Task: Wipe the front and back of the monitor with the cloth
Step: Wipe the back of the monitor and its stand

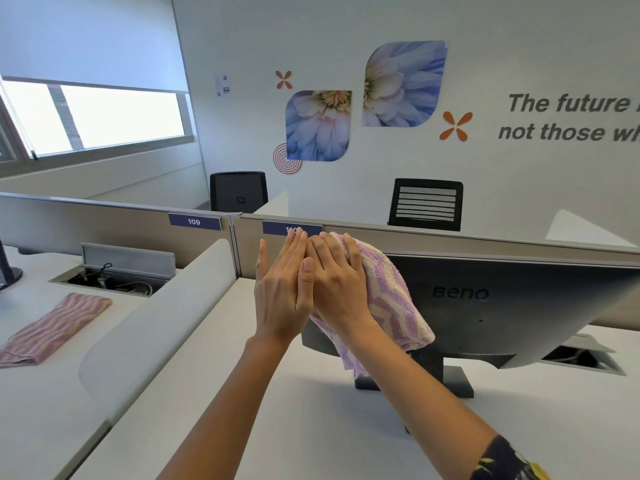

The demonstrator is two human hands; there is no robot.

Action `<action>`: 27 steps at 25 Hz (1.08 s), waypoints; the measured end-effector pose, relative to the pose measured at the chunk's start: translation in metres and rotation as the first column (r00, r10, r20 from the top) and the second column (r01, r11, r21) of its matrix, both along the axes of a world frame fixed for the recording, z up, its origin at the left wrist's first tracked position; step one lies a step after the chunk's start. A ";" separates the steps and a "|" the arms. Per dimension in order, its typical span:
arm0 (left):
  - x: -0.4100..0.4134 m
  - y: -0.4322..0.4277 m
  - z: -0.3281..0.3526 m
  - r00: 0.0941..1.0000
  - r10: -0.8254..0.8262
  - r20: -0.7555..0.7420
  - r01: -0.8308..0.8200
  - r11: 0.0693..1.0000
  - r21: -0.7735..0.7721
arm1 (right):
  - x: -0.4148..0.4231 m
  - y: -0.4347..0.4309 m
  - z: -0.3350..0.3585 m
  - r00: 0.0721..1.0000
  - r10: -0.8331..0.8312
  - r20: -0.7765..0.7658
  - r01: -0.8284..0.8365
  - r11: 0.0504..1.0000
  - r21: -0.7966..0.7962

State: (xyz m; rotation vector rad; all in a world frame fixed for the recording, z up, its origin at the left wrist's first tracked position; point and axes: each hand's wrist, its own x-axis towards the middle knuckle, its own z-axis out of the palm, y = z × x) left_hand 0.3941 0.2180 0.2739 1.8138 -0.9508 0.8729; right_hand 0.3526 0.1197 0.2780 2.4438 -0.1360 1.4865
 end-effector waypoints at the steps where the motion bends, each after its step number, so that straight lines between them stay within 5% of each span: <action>1: -0.003 -0.004 0.000 1.000 0.003 0.015 -0.003 1.000 0.009 | -0.003 -0.004 0.000 1.000 0.007 0.015 -0.007 1.000 0.002; 10: -0.039 -0.053 -0.004 0.989 0.034 0.147 -0.057 0.986 0.154 | -0.052 -0.071 -0.005 0.998 -0.011 0.065 0.008 0.999 0.047; 27: -0.159 -0.228 0.001 0.968 -0.163 0.192 0.093 0.939 0.330 | -0.201 -0.267 -0.019 0.985 -0.101 0.136 0.092 0.993 0.072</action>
